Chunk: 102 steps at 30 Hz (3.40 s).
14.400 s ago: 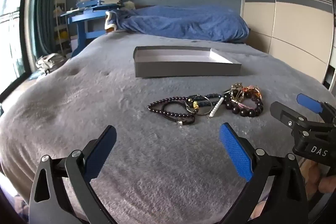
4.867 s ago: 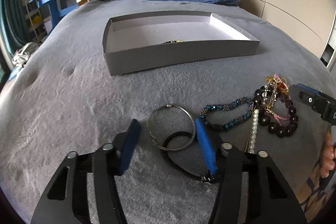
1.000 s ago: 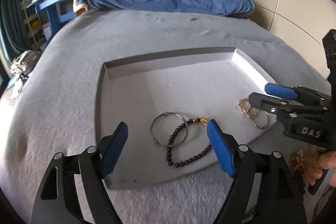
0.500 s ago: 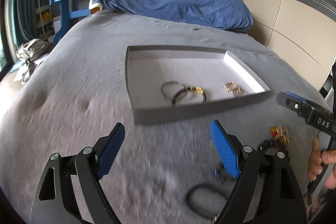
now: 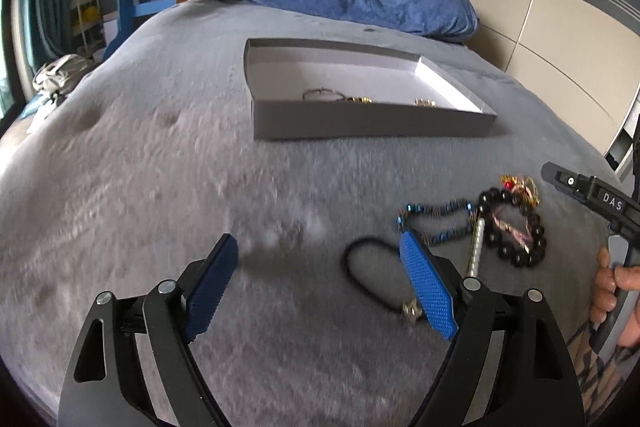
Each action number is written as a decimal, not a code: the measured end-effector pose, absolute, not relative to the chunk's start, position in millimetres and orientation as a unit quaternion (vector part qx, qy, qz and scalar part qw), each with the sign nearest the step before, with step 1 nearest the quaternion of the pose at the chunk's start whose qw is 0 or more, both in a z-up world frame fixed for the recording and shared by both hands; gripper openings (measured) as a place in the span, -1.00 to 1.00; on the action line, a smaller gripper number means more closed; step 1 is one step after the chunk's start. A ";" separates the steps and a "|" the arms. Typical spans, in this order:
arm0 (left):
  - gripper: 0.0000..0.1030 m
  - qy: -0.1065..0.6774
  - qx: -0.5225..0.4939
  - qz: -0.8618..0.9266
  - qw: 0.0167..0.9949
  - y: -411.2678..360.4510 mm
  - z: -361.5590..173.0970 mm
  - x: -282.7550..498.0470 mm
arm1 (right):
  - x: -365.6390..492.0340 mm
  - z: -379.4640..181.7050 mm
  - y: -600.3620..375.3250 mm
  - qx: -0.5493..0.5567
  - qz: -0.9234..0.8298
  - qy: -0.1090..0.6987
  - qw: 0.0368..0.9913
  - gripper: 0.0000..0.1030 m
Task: Organize jewelry
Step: 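Grasp the white pearl strand with the left tool, then grasp the red-bead gold earring with the right tool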
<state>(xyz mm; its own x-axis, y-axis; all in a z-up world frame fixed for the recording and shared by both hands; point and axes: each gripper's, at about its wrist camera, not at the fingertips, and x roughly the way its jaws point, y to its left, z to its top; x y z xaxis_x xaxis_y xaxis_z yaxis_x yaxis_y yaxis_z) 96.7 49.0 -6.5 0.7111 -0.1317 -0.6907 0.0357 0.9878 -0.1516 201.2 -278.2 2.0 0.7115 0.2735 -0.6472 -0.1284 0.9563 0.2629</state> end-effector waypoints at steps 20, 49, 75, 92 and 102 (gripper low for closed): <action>-0.24 0.385 0.041 -0.158 0.908 -37.0 -12.5 98.1 | 192.1 -1.0 -275.5 0.086 0.113 0.364 0.921 0.37; -0.87 0.380 -0.045 -0.037 0.923 72.7 -9.5 97.3 | 210.0 -8.4 -278.2 0.119 0.139 0.383 0.906 -0.41; -0.67 0.378 -0.016 -0.012 0.926 62.5 -22.9 104.2 | 200.8 20.6 -301.2 0.118 0.105 0.297 0.942 -0.99; -0.58 0.388 -0.011 -0.017 0.921 62.4 -21.6 109.9 | 215.9 -6.2 -298.4 0.091 0.056 0.362 0.926 -0.03; -0.43 0.394 0.000 -0.016 0.919 56.8 -20.0 116.6 | 221.8 -18.5 -304.2 0.114 0.053 0.388 0.913 -0.09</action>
